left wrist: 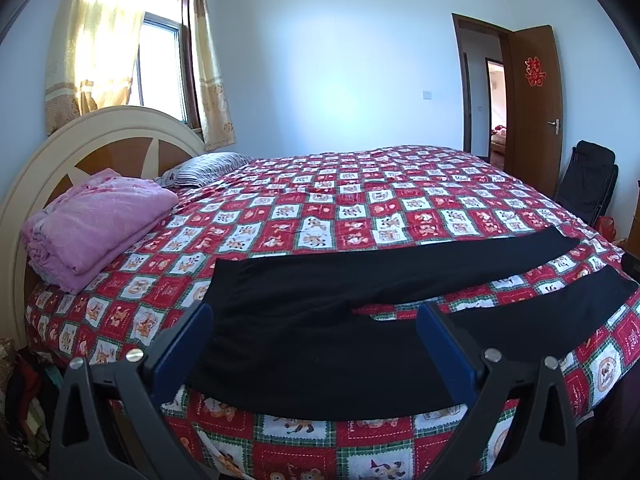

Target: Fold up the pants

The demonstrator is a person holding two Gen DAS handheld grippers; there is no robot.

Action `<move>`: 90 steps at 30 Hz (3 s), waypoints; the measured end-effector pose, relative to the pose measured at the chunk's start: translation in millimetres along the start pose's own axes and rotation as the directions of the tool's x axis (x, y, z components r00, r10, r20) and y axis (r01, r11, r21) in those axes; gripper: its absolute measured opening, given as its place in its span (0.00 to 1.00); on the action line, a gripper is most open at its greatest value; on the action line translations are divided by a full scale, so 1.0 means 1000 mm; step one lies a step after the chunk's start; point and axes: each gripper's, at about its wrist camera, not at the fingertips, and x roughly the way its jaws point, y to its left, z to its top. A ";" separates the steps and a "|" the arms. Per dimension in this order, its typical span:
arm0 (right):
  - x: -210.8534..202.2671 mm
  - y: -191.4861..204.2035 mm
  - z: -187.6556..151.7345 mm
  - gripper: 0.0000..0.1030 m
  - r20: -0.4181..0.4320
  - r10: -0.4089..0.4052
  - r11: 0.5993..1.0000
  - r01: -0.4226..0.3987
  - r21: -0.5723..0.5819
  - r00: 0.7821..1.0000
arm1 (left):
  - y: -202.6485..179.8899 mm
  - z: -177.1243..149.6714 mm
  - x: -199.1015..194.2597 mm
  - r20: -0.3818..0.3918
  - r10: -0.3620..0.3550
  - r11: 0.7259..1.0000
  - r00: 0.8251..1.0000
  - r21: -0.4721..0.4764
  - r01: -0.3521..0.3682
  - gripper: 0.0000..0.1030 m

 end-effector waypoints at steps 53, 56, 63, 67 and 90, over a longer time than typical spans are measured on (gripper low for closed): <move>0.002 0.003 -0.004 0.87 -0.007 0.023 1.000 -0.023 -0.004 1.000 | 0.004 -0.001 0.001 -0.008 0.003 1.000 1.000 0.000 -0.003 1.00; 0.002 0.003 -0.004 0.87 -0.008 0.025 1.000 -0.025 -0.006 1.000 | 0.003 0.000 0.001 -0.008 0.003 1.000 1.000 0.001 -0.003 1.00; 0.004 0.005 -0.006 0.87 -0.014 0.031 0.999 -0.031 -0.010 0.999 | 0.008 -0.009 0.005 -0.021 0.004 1.000 1.000 -0.002 -0.004 1.00; 0.004 0.005 -0.007 0.87 -0.013 0.037 0.999 -0.037 -0.012 0.999 | 0.008 -0.009 0.006 -0.023 0.004 1.000 1.000 -0.003 -0.004 1.00; 0.141 -0.085 0.000 0.87 -0.202 0.130 0.982 -0.097 0.164 0.971 | 0.163 0.026 0.266 -0.352 0.091 0.991 0.932 -0.061 -0.120 1.00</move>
